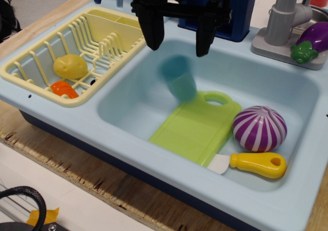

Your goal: Put cup from counter or drying rack into sink

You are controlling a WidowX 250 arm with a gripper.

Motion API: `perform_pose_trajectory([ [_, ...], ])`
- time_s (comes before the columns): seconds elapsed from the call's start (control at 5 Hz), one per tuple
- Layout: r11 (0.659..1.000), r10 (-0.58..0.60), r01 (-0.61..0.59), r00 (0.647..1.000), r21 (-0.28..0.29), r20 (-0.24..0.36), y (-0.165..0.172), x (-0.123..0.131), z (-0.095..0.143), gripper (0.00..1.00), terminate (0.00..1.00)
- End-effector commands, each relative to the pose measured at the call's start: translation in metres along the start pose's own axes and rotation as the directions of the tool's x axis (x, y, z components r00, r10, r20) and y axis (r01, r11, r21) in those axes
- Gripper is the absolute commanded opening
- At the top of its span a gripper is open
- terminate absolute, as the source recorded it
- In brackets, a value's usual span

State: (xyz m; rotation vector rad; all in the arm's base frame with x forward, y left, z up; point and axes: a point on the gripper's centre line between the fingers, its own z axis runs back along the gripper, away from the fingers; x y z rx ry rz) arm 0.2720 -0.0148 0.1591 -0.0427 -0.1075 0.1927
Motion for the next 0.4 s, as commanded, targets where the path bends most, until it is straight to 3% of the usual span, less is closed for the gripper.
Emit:
perform_pose_trajectory([
  [0.0,1.000,0.002,-0.002,1.000,-0.005,0.021,0.0000,0.0014,0.0057,1.00,0.00],
  [0.2,1.000,0.002,-0.002,1.000,-0.005,0.021,0.0000,0.0014,0.0057,1.00,1.00],
])
